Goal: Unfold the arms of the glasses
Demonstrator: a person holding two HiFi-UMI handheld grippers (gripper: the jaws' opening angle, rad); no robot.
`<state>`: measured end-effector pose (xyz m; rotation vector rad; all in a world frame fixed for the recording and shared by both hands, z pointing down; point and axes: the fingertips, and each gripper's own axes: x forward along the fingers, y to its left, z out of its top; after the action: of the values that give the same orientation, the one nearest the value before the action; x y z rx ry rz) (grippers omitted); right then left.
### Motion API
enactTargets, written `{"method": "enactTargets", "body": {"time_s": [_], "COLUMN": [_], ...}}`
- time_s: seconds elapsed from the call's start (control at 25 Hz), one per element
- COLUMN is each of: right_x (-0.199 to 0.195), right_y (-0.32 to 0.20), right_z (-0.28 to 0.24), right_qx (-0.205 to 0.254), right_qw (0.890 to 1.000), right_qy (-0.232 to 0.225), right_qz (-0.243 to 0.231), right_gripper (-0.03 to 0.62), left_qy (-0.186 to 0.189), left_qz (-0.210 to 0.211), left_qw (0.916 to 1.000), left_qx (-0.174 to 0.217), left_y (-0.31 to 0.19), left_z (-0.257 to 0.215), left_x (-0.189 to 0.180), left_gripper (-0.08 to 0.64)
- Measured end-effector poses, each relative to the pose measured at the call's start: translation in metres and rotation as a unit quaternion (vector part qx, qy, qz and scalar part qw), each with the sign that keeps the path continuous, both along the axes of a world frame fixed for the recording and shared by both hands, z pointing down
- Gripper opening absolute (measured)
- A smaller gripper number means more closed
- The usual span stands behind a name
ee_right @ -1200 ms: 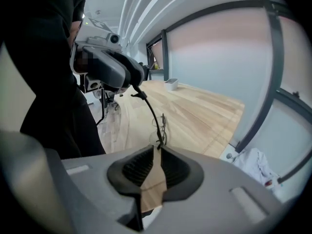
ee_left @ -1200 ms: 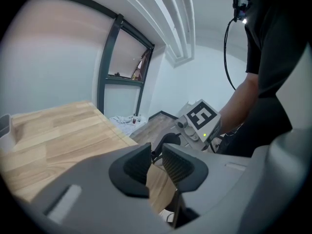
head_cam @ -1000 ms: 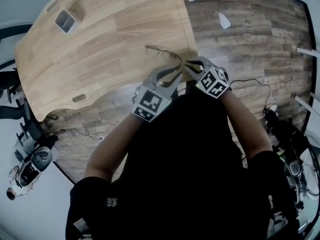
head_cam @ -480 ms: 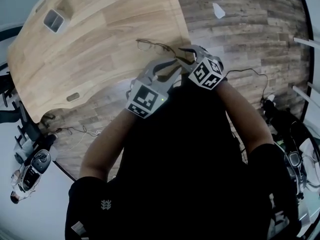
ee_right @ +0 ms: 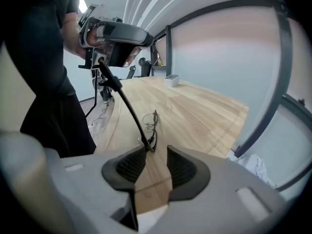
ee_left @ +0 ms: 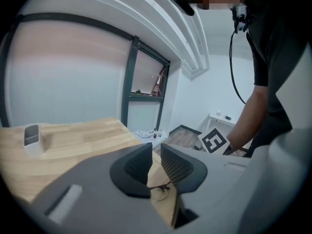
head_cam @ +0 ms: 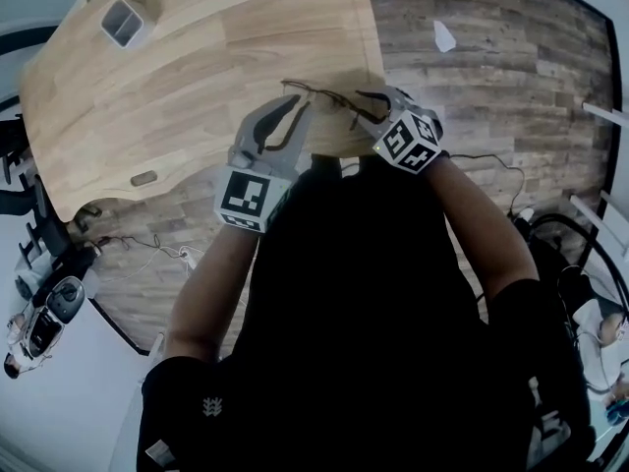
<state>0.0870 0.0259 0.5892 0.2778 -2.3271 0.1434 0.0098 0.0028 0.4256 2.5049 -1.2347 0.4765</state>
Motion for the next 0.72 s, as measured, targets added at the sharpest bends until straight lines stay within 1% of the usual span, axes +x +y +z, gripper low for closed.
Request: {"method": "enactTargets", "body": {"time_s": [0.2,0.32,0.4,0.6,0.72], "right_x": [-0.004,-0.01,-0.013,-0.026,-0.024], "right_y": [-0.032,-0.052,-0.067,-0.107,-0.112], "right_z": [-0.002,-0.003,-0.003,-0.006,-0.007], "right_qx": [0.006,0.021,0.025,0.042,0.038], "right_qw": [1.0,0.999,0.999,0.999,0.999], "right_qy": [0.005,0.012,0.011,0.003,0.008], "right_qz": [-0.009,-0.026,-0.029,-0.022,-0.016], "right_gripper": [0.135,0.135,0.135,0.135,0.135], "left_qy": [0.002,-0.01,-0.017,-0.033,-0.035], "left_qz": [-0.042,-0.07,-0.086,-0.098,-0.087], "left_qw": [0.9991,0.9974,0.9959,0.9942,0.9951], "left_qx": [-0.006,-0.012,-0.021,-0.031,-0.031], "left_y": [0.001,0.002,0.003,-0.005,-0.014], "left_z": [0.002,0.006,0.009,0.015,0.023], "left_x": [-0.02,-0.033,-0.04,-0.052,-0.051], "left_gripper": [0.061,0.052,0.049,0.049,0.049]}}
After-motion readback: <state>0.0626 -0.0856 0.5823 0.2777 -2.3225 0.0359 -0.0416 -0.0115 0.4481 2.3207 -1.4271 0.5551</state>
